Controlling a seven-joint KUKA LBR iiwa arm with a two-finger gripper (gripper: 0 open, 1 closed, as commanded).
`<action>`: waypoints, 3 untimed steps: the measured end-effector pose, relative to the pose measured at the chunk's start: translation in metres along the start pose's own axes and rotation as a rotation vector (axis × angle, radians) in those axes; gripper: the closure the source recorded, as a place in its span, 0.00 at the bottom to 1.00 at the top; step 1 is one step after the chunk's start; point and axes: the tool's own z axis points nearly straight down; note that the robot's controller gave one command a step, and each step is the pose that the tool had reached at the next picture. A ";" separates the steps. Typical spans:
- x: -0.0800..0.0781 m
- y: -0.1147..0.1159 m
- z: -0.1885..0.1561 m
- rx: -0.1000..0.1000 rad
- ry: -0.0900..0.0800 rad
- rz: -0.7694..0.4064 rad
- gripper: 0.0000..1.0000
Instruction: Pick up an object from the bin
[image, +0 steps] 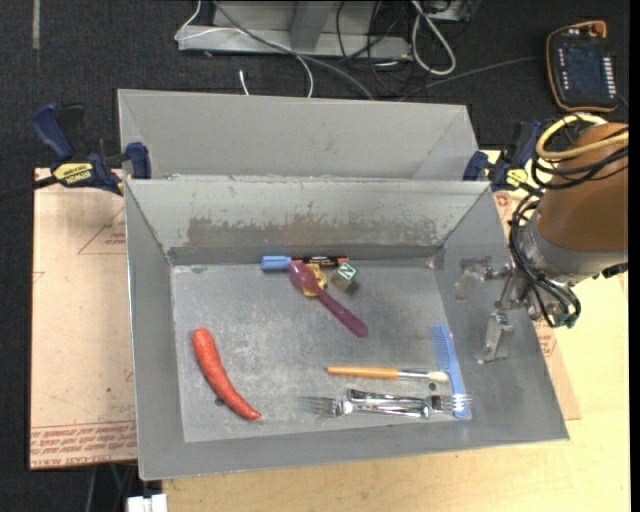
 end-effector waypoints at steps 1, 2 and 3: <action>0.037 0.075 0.120 -0.001 0.001 -0.165 0.00; 0.044 0.071 0.058 0.007 -0.014 -0.436 0.00; 0.057 0.124 0.093 -0.006 0.000 -0.214 0.00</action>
Offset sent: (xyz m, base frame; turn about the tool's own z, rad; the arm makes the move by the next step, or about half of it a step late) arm -0.0446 0.0711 -0.0598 -0.4392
